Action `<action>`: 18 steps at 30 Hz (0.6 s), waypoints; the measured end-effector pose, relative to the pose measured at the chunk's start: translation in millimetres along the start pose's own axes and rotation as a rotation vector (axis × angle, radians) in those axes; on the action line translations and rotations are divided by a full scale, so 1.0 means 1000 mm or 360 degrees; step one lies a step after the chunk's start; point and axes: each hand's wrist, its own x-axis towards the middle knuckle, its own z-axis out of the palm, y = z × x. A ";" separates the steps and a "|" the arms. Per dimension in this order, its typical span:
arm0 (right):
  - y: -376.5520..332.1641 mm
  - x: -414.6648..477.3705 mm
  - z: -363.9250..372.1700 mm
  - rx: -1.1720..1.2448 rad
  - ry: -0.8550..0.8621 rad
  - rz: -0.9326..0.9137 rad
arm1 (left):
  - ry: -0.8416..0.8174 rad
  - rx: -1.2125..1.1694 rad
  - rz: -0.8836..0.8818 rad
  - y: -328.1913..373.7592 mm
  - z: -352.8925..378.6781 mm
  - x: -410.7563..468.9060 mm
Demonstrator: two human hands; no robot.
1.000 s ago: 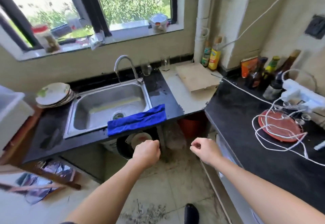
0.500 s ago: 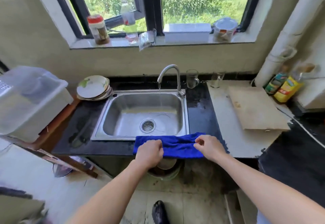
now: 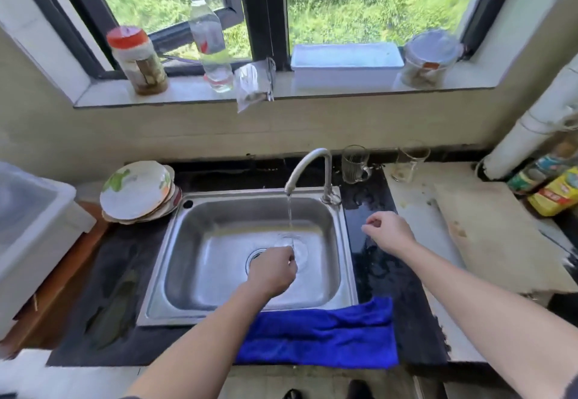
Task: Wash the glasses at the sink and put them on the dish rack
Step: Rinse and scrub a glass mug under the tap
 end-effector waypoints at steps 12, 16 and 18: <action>-0.033 0.184 -0.020 0.0244 0.0133 0.0304 | -0.0003 -0.0167 -0.0326 0.009 0.025 0.055; 0.008 0.276 0.015 0.0496 -0.0064 0.0464 | 0.0004 -0.0183 -0.0366 0.013 0.031 0.060; 0.017 0.279 0.016 0.0546 -0.0068 0.0503 | -0.0039 -0.0212 -0.0391 0.015 0.033 0.062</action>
